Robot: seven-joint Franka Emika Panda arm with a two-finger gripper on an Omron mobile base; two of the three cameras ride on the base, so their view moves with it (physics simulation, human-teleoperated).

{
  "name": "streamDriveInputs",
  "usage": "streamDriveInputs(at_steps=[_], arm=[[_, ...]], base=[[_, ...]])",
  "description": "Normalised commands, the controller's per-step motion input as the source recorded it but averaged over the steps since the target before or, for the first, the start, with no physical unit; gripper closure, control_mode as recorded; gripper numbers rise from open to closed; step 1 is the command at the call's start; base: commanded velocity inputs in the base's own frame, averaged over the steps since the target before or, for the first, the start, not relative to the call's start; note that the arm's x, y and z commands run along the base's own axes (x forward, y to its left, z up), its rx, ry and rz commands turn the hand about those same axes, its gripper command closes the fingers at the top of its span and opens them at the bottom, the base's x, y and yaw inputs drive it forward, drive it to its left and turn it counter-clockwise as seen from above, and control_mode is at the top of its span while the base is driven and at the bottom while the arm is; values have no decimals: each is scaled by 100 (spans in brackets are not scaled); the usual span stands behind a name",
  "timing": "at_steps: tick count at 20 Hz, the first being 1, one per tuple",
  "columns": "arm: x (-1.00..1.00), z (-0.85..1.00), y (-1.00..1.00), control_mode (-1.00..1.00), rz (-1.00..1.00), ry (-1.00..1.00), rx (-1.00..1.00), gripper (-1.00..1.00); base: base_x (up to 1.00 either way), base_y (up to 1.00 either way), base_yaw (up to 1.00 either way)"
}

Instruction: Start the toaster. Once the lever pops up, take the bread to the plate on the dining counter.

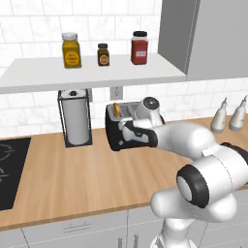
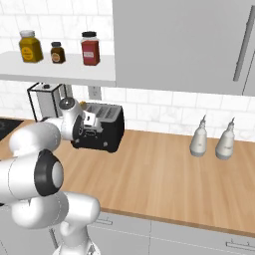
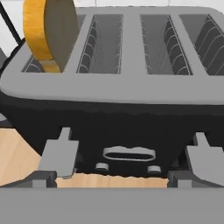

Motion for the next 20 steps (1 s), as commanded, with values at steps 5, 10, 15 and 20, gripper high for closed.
streamDriveInputs(at_steps=[5,10,15,20], arm=[[5,-1,0,-100,0,0,0,-100],[0,-6,0,-100,0,0,0,-100],[0,-17,1,-100,0,0,-1,-100],[2,-8,0,-100,0,0,0,-100]], base=[[0,0,0],[0,0,0],[0,0,0],[0,0,0]])
